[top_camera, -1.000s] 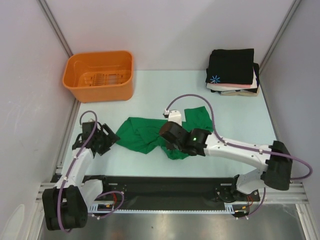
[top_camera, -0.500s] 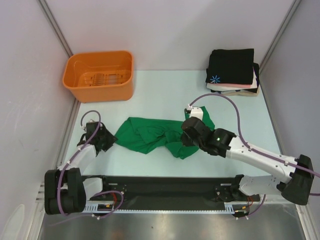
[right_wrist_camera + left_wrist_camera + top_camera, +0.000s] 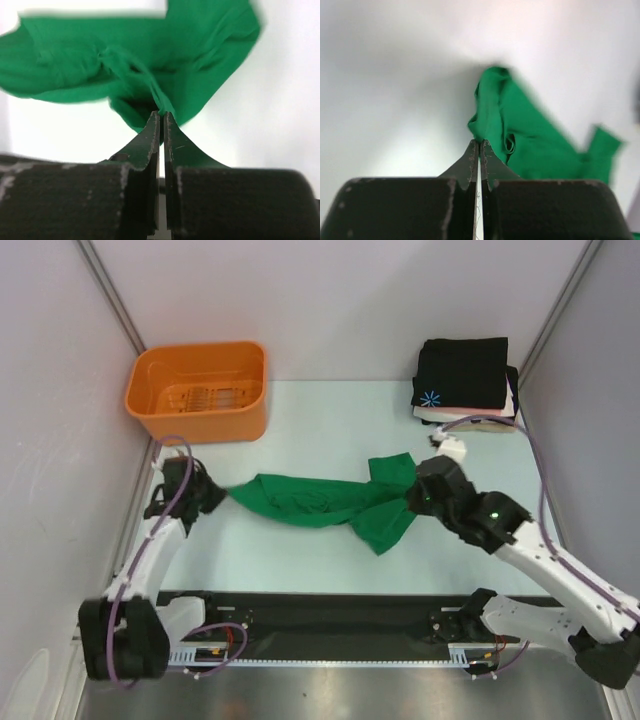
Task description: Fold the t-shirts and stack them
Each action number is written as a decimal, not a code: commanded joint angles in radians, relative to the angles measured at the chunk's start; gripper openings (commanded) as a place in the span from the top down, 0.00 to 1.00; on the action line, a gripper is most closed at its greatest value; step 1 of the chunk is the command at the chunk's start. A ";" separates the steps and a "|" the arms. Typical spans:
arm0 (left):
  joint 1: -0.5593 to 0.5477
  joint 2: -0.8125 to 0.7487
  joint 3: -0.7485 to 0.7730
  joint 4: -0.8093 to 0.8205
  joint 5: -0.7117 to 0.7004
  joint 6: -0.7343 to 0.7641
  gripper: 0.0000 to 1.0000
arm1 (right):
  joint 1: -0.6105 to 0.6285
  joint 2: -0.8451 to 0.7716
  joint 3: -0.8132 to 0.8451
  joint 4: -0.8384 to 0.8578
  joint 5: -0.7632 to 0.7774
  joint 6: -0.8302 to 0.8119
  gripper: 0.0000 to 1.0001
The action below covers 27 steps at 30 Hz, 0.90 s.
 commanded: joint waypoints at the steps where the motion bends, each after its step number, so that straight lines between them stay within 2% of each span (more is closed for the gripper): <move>1: -0.005 -0.193 0.266 -0.181 -0.043 0.039 1.00 | -0.056 -0.110 0.173 -0.075 0.121 -0.047 1.00; 4: -0.005 -0.263 0.459 -0.302 -0.051 0.055 1.00 | -0.061 -0.146 0.303 -0.117 0.170 -0.067 1.00; 9: -0.005 -0.296 0.755 -0.447 -0.051 0.069 1.00 | -0.059 -0.140 0.516 -0.250 0.291 -0.093 1.00; 14: -0.005 -0.291 0.950 -0.556 -0.051 0.087 1.00 | -0.059 -0.188 0.633 -0.218 0.336 -0.240 1.00; 19: -0.006 -0.262 1.174 -0.635 -0.050 0.116 1.00 | -0.059 -0.261 0.658 -0.033 0.191 -0.488 1.00; 24: -0.006 -0.239 1.340 -0.703 -0.051 0.135 1.00 | -0.062 -0.297 0.743 0.032 0.018 -0.601 1.00; 27: -0.006 -0.239 1.380 -0.718 -0.050 0.136 1.00 | -0.068 -0.298 0.797 0.058 -0.043 -0.645 1.00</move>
